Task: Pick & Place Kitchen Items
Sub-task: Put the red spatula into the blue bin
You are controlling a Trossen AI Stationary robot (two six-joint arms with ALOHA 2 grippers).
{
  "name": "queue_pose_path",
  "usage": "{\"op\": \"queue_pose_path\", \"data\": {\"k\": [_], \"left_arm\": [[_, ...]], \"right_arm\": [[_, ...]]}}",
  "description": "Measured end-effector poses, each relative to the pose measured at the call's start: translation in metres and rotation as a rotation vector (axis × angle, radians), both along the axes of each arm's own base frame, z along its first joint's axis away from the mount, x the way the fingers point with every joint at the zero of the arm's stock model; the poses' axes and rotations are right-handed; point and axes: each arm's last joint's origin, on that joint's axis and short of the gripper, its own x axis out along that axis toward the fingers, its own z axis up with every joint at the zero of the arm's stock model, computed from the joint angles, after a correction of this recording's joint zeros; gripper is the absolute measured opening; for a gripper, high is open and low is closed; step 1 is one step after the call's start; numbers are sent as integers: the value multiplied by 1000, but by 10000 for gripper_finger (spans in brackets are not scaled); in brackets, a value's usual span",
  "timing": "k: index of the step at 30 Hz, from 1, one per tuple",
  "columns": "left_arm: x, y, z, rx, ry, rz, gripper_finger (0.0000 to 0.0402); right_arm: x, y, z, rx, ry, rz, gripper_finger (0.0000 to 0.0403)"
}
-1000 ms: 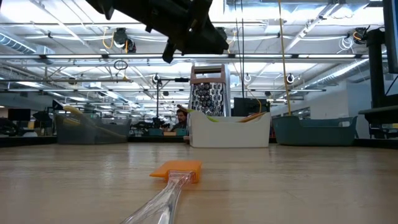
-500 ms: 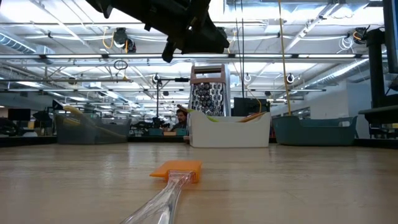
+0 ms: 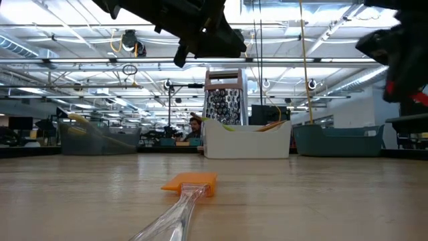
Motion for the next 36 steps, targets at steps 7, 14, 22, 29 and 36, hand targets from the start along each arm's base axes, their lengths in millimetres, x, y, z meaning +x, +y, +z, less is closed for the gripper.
{"op": "queue_pose_path", "data": {"k": [7,14,22,29,36], "left_arm": [[-1,-2,-1,-2,11,-6,76],[-2,-8,-1,-19,5,-15,76],[-3,-18,-1,-25,4,-40,76],[-5,-26,-2,-28,7,-60,76],[-6,-31,-2,-31,7,-75,76]], "right_arm": [[-1,-35,17,-110,50,33,13],[0,-70,29,-205,96,46,13],[2,-108,35,-305,154,14,13],[4,-142,36,-474,236,-63,13],[3,-175,36,-491,306,-129,13]]}}
